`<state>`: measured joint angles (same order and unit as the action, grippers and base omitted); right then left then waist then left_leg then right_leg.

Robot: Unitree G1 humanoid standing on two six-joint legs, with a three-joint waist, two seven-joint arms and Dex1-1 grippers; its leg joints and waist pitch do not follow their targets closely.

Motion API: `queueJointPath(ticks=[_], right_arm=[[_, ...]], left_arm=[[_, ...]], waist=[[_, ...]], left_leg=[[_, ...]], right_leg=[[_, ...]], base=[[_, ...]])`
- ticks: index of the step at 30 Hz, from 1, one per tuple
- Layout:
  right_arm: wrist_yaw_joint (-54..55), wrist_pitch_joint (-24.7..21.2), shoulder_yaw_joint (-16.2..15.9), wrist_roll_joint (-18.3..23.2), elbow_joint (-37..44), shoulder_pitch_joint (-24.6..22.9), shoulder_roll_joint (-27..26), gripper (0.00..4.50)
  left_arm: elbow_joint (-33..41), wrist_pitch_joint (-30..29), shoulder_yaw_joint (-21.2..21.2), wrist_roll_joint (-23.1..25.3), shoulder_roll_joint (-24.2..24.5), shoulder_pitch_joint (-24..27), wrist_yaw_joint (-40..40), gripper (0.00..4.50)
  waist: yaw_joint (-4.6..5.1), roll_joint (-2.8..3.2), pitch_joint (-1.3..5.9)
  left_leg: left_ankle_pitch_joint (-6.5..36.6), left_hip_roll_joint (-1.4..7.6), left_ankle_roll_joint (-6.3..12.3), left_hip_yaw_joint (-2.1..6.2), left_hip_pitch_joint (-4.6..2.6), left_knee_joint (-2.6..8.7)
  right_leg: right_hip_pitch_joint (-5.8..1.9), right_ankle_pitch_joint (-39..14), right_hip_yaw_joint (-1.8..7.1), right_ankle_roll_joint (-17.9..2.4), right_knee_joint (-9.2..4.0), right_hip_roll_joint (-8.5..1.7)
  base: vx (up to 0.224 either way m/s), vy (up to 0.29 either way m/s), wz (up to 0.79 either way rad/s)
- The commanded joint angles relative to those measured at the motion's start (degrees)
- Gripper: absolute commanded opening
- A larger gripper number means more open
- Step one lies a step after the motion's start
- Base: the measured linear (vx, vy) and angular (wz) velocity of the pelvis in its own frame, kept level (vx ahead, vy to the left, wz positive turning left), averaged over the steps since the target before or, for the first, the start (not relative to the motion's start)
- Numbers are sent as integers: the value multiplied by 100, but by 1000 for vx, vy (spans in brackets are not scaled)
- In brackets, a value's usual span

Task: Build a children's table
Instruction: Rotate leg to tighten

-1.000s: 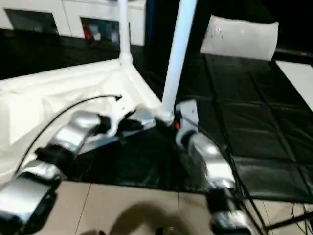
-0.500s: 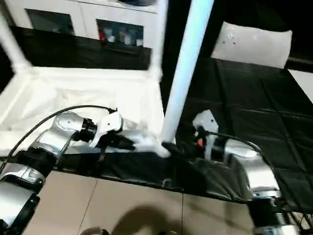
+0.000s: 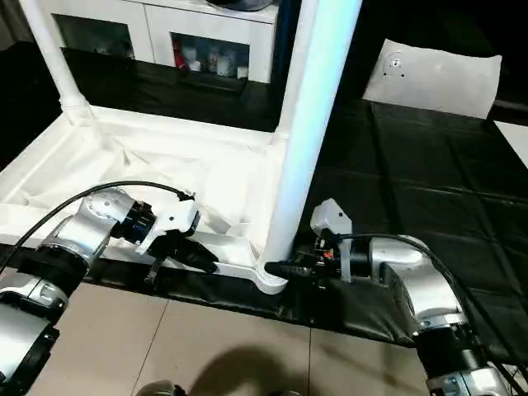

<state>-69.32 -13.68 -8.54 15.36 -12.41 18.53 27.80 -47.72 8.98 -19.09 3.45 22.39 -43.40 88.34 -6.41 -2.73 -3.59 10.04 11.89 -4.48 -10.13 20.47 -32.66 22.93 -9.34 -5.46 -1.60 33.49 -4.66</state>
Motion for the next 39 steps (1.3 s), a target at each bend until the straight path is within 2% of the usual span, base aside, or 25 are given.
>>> queueJointPath(ticks=[1,13,17,18,19,20,21,22,23,24,25,27,28,30,31,33,36,37,38,39], right_arm=[[-35,76,-7,-12,-110,143,17,292],[-271,120,-131,13,-292,252,-19,205],[-185,140,-148,-3,-272,221,-53,197],[89,155,-119,-99,-329,206,-153,197],[360,154,-91,-192,-382,195,-253,197],[479,125,-75,-218,-399,195,-301,196],[1053,-22,13,-313,-475,197,-552,196],[1384,-149,76,-321,-494,199,-732,196],[1384,-149,76,-321,-494,199,-732,195],[1873,-348,137,-344,-497,214,-1022,195],[2559,-597,230,-370,-550,279,-1453,194],[3164,-796,325,-391,-634,372,-1838,194],[3372,-847,354,-407,-672,421,-1973,194],[3690,-902,422,-423,-746,500,-2164,194],[4139,-987,523,-455,-885,635,-2407,194],[4960,-1023,666,-568,-1139,938,-2898,194],[5091,-853,567,-692,-1147,1084,-3157,194],[5097,-774,549,-744,-1114,1082,-3187,194],[5114,-723,542,-780,-1099,1079,-3201,194],[5121,-744,543,-773,-1067,1069,-3212,229]], left_arm=[[36,98,-260,70,-60,-110,311,0],[-89,148,-208,88,-93,-147,269,0],[-74,68,-117,1,-153,-126,190,0],[-57,-35,-66,-45,-208,-118,104,0],[-52,-131,-16,-78,-262,-116,-4,0],[-60,-152,4,-85,-287,-121,-63,0],[-117,-260,96,-103,-416,-151,-367,0],[-187,-356,134,-43,-504,-192,-693,0],[-187,-356,134,-43,-504,-192,-693,0],[-295,-513,224,9,-690,-268,-1243,0],[-363,-816,431,-75,-1008,-365,-1919,0],[-373,-1067,621,-192,-1291,-448,-2431,0],[-365,-1177,677,-227,-1389,-481,-2590,0],[-361,-1308,744,-238,-1503,-521,-2840,0],[-376,-1438,812,-226,-1647,-579,-3195,0],[-406,-1677,980,-193,-1943,-695,-4024,0],[-372,-1806,1020,-112,-2086,-726,-4445,0],[-357,-1813,1001,-68,-2087,-716,-4474,0],[-346,-1814,988,-39,-2084,-708,-4489,0],[-310,-1839,979,-12,-2074,-681,-4474,0]], waist=[[12,16,381],[5,-2,402],[7,-3,411],[15,-22,414],[28,0,400],[32,-4,397],[50,-23,383],[72,-13,365],[94,-6,347],[126,-12,347],[166,-12,341],[192,-23,346],[216,-27,350],[264,-2,354],[300,-10,360],[333,16,365],[321,31,376],[312,5,382],[302,7,387],[301,9,401]], left_leg=[[1051,195,269,0,-57,338],[952,189,290,-7,-54,321],[930,190,276,-6,-53,316],[887,184,276,-11,-45,310],[926,182,256,-6,-41,318],[976,178,232,-3,-50,320],[1104,164,180,-1,-48,321],[1257,145,95,11,-61,332],[1378,149,48,22,-73,341],[1540,137,3,33,-91,343],[1556,132,-62,42,-87,343],[1644,121,-109,77,-95,348],[1610,118,-98,83,-63,354],[1657,120,-64,77,-76,349],[1672,115,-42,79,-66,347],[1703,95,-51,75,-82,337],[1494,105,-12,61,-70,342],[1388,101,53,42,-53,335],[1335,100,84,39,-52,334],[1194,96,136,34,-35,330]], right_leg=[[-310,-1314,307,-1110,-331,-415],[-317,-1262,301,-1110,-316,-406],[-319,-1258,304,-1093,-311,-404],[-322,-1214,307,-1107,-300,-403],[-307,-1284,306,-1082,-311,-398],[-299,-1377,303,-1060,-324,-402],[-295,-1678,301,-979,-357,-405],[-280,-2061,297,-874,-403,-413],[-260,-2275,295,-825,-422,-412],[-246,-2652,285,-702,-465,-419],[-239,-2807,283,-630,-469,-401],[-239,-3135,239,-518,-528,-433],[-257,-3112,234,-463,-525,-425],[-228,-2979,245,-490,-537,-420],[-229,-2868,246,-531,-524,-408],[-208,-2869,244,-577,-524,-408],[-217,-2409,270,-662,-494,-399],[-236,-2095,286,-706,-464,-384],[-240,-1973,290,-734,-442,-382],[-262,-1720,298,-804,-405,-383]], base=[[0,0,0],[0,0,0],[0,0,0],[0,0,0],[0,0,0],[0,0,0],[0,0,0],[0,0,0],[0,0,0],[0,0,0],[-59,-1,-2],[0,0,0],[0,0,0],[0,0,0],[0,0,0],[0,0,0],[0,0,0],[0,0,0],[0,0,0],[0,0,0]])
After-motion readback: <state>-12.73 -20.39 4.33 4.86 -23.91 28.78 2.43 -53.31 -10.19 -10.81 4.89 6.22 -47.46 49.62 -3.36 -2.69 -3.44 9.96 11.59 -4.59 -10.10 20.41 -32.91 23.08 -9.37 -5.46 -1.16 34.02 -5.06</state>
